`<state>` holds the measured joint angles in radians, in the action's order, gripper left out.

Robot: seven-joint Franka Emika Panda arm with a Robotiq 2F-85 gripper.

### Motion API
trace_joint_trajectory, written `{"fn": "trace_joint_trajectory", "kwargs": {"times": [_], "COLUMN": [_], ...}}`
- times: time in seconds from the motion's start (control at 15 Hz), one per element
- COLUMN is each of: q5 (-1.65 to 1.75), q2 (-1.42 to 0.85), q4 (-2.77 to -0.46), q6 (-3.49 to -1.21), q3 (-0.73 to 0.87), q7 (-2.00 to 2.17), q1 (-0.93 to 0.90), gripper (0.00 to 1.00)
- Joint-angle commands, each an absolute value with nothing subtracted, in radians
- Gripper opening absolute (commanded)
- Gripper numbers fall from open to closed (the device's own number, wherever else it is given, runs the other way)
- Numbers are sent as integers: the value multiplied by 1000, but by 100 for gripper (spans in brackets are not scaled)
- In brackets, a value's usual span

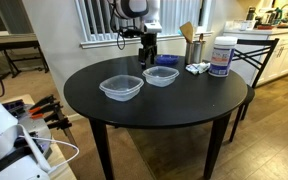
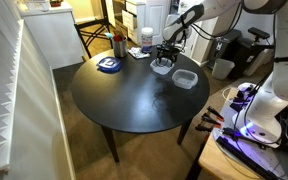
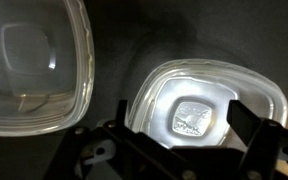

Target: Pick up the plastic lunchbox in the front and put it inside the other lunchbox

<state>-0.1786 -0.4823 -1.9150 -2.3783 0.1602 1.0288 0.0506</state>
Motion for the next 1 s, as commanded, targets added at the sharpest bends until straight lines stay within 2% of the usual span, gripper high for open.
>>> {"fn": "trace_joint_trajectory", "kwargs": {"times": [0.0,0.27,0.33,0.4,0.47,0.6,0.73,0.93], "q5": [-216,-206,-195,-187,-176,-174,-174,-174], "q2": [-545,-587,-599,-611,-622,-637,-638,-627], "q4": [-1874,-1847,-1841,-1833,-1828,-1817,-1819,-1824], "q6": [-2423,-2452,-2458,-2457,-2452,-2431,-2431,-2426], "q3": [186,209,215,221,228,229,223,216], "q7": [1188,1383,1423,1460,1494,1542,1566,1586], "q1": [39,22,17,12,6,3,-1,-9], "gripper": [100,98,94,80,73,94,100,100]}}
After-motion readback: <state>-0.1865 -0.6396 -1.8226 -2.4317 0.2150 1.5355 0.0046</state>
